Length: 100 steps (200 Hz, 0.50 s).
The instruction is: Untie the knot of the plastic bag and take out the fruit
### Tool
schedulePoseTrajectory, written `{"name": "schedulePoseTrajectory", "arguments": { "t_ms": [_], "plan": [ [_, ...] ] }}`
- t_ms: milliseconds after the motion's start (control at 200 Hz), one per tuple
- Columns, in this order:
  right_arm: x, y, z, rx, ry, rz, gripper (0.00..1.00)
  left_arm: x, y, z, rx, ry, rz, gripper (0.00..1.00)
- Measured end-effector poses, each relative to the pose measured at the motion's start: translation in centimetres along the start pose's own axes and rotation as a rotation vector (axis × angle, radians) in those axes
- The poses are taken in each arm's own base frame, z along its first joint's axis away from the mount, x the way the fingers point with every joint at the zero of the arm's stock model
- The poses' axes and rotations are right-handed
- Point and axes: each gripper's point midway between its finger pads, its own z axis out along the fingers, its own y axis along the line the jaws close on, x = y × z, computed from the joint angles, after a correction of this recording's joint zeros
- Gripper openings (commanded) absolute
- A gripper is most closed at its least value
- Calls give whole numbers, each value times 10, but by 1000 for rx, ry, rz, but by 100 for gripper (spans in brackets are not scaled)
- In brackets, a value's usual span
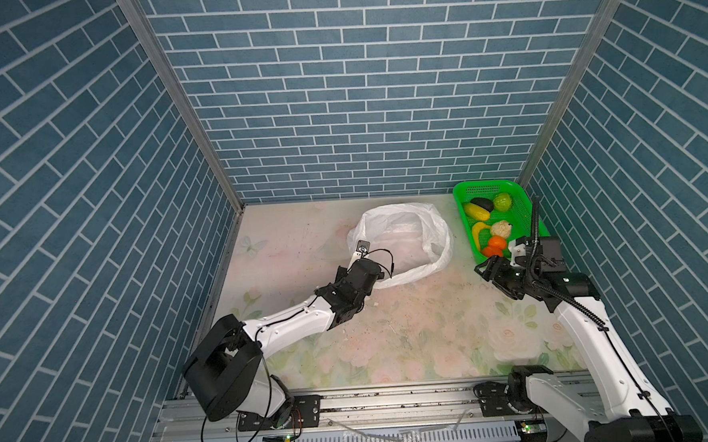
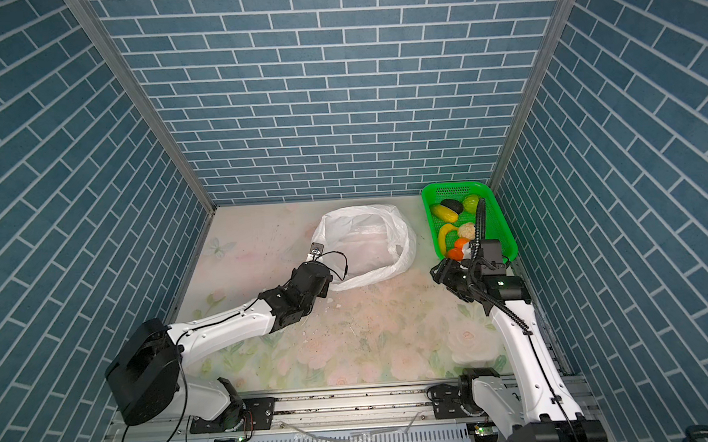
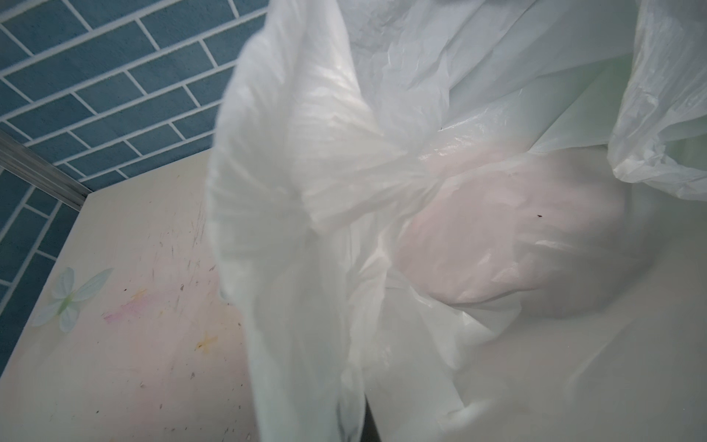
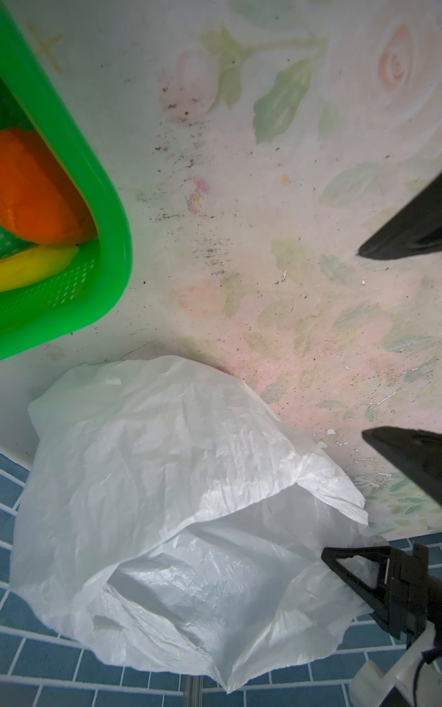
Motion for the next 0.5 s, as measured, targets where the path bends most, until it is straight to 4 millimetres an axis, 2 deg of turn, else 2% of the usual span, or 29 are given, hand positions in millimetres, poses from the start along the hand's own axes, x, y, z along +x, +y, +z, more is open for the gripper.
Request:
{"name": "schedulePoseTrajectory", "arguments": {
  "t_ms": [145, 180, 225, 320, 360, 415, 500],
  "plan": [
    [2, -2, 1, 4, 6, 2, 69, -7, -8, 10, 45, -8, -21, 0],
    [2, -2, 1, 4, 6, 2, 69, -8, -11, 10, 61, -10, -26, 4],
    [2, -2, 1, 3, 5, 1, 69, -9, -14, 10, 78, -10, -28, 15],
    [2, -1, 0, 2, 3, 0, 70, -11, -21, 8, 129, -11, -32, 49],
    [2, -1, 0, 2, 3, 0, 69, -13, -24, 6, 152, -12, -38, 60],
    [2, -2, 1, 2, 4, 0, 70, -16, -28, 2, 193, -15, -38, 71],
    [5, -4, 3, 7, 11, 3, 70, -23, -33, -6, 251, -28, -49, 81]
  ]
}}
